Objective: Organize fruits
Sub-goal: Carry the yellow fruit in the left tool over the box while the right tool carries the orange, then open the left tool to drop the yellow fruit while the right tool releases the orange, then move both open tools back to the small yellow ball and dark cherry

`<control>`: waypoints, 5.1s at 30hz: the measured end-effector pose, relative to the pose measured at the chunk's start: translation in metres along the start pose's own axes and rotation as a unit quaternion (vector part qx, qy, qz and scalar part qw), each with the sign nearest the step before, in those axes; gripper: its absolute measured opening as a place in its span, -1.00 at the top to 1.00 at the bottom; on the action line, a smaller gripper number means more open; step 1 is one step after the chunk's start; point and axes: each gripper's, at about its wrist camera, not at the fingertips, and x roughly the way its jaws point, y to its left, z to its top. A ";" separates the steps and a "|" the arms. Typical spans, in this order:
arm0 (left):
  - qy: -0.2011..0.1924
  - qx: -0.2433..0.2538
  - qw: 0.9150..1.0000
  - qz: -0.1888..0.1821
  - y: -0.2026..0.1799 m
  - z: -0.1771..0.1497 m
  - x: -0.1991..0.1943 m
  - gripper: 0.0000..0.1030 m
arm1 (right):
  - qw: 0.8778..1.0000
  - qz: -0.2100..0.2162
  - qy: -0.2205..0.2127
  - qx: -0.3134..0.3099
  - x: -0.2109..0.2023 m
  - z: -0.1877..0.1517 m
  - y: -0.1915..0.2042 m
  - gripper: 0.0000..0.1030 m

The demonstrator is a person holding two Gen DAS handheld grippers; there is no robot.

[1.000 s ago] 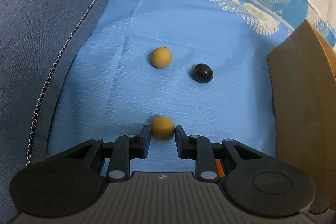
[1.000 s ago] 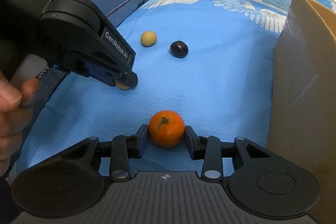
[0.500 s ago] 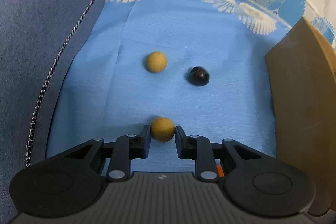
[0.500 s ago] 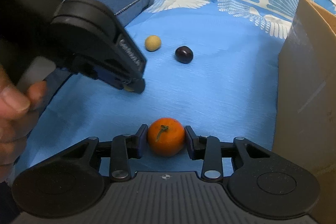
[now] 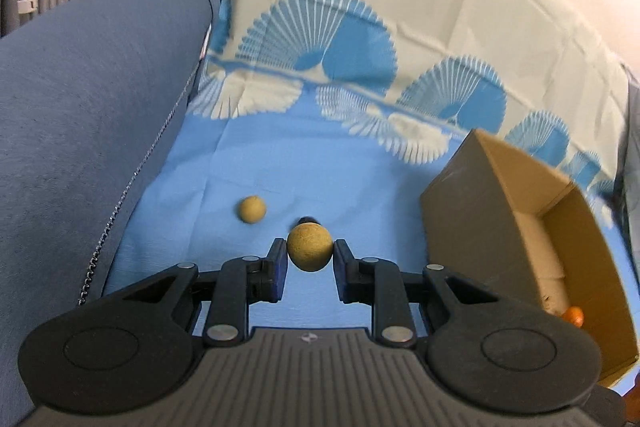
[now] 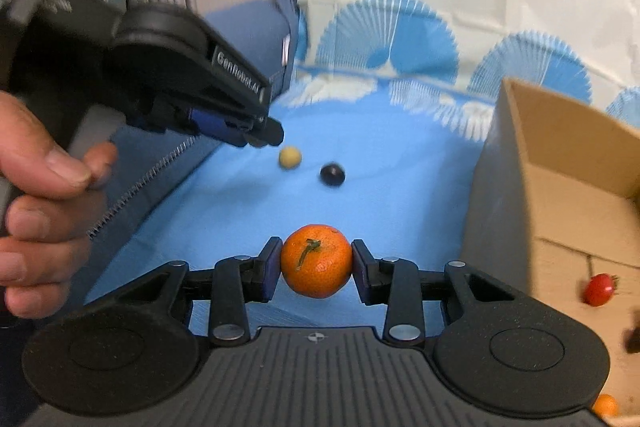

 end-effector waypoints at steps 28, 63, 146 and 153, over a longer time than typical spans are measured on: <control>-0.091 0.027 0.988 -0.120 -0.060 -0.033 -0.065 0.47 | 0.987 -0.073 -0.142 0.001 -0.152 -0.004 -0.114 0.25; -0.100 0.254 0.941 -0.202 -0.170 -0.095 -0.039 0.47 | 0.979 -0.161 -0.112 0.062 -0.138 -0.014 -0.176 0.25; -0.072 0.234 0.956 -0.162 -0.160 -0.087 -0.029 0.57 | 0.976 -0.167 -0.126 0.064 -0.125 -0.008 -0.147 -0.08; -0.072 0.178 0.974 -0.119 -0.121 -0.058 -0.040 0.70 | 0.980 -0.130 -0.138 0.063 -0.105 0.004 -0.109 0.05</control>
